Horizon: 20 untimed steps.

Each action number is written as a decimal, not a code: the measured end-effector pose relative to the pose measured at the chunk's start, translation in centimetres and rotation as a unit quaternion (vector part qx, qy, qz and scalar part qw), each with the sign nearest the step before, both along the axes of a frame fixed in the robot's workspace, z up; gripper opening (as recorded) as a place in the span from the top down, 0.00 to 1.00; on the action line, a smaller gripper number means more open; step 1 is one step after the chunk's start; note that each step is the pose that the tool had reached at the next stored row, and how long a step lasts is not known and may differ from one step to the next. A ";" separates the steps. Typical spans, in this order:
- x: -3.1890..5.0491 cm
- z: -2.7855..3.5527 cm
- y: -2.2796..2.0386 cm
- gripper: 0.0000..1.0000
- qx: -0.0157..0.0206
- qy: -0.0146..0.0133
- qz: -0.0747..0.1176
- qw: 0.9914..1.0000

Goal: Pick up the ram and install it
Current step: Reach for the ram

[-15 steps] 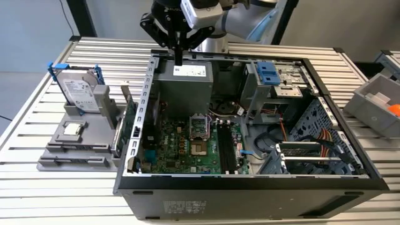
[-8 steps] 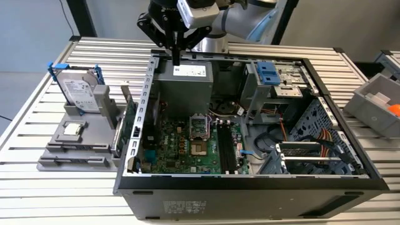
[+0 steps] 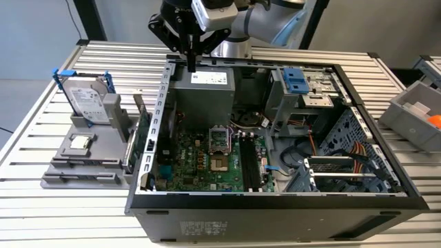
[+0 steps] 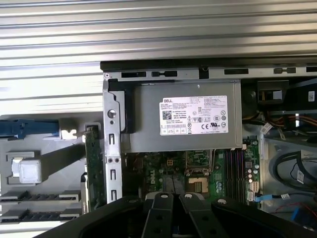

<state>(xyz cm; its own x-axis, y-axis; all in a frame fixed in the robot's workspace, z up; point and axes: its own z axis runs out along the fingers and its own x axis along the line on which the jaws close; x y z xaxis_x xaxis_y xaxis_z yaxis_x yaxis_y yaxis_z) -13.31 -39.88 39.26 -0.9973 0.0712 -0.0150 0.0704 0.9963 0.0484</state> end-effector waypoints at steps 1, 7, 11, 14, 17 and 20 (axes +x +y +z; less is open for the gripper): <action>-0.12 0.00 0.00 1.00 0.000 0.000 0.000 1.000; -0.72 -0.01 0.00 1.00 0.000 0.000 0.000 1.000; -1.14 0.00 0.00 1.00 0.000 0.000 0.000 1.000; -1.38 0.00 0.00 1.00 0.000 0.000 0.000 1.000; -1.63 0.00 0.00 1.00 0.000 0.000 0.000 1.000; -1.88 -0.01 0.00 1.00 0.000 0.000 0.000 1.000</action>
